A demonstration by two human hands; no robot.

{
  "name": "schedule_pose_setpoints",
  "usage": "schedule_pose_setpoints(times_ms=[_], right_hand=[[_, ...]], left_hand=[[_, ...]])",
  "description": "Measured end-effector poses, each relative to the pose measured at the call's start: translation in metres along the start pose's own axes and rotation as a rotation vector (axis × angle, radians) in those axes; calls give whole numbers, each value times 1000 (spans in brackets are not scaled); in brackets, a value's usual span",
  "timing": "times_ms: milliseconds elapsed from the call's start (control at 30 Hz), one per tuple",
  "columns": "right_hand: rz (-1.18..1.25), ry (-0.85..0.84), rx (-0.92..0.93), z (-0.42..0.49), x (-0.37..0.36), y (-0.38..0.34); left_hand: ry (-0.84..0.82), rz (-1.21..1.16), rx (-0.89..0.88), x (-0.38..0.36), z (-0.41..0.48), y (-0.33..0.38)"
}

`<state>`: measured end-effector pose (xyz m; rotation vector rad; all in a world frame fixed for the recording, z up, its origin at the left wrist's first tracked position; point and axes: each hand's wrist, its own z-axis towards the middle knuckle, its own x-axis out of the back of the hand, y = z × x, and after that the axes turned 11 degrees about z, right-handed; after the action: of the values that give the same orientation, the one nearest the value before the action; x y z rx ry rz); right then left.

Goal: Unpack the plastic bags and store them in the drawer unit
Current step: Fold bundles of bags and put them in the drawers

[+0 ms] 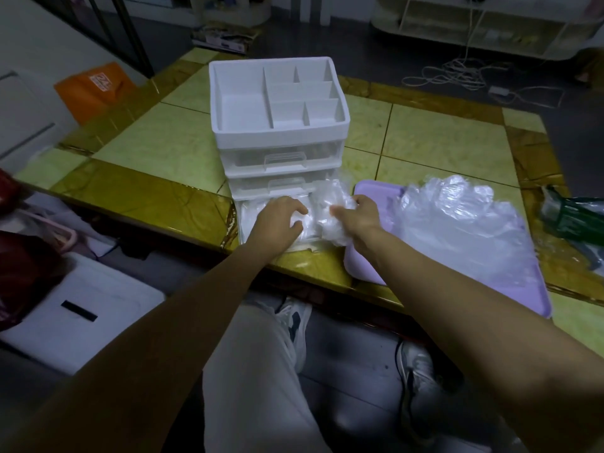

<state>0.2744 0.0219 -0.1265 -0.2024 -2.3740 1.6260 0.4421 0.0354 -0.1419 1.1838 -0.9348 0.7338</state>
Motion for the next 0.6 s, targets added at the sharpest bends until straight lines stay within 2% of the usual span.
schedule_pose_setpoints(times_ms=[167,300,400,467,600], right_hand=[[-226,-9,115,5,-21,0],[-325,-8,226,5,-29,7],[-358,-16,238,5,-32,8],[-375,-30,223,8,-33,7],[-404,-90,168,11,-32,1]], left_hand=[[-190,270,-68,-10,14,-4],[-89,176,-87,-11,16,-15],[-20,57,-46,-13,14,-12],[-32,38,-72,-16,15,-9],[-80,145,-31,-23,21,-7]])
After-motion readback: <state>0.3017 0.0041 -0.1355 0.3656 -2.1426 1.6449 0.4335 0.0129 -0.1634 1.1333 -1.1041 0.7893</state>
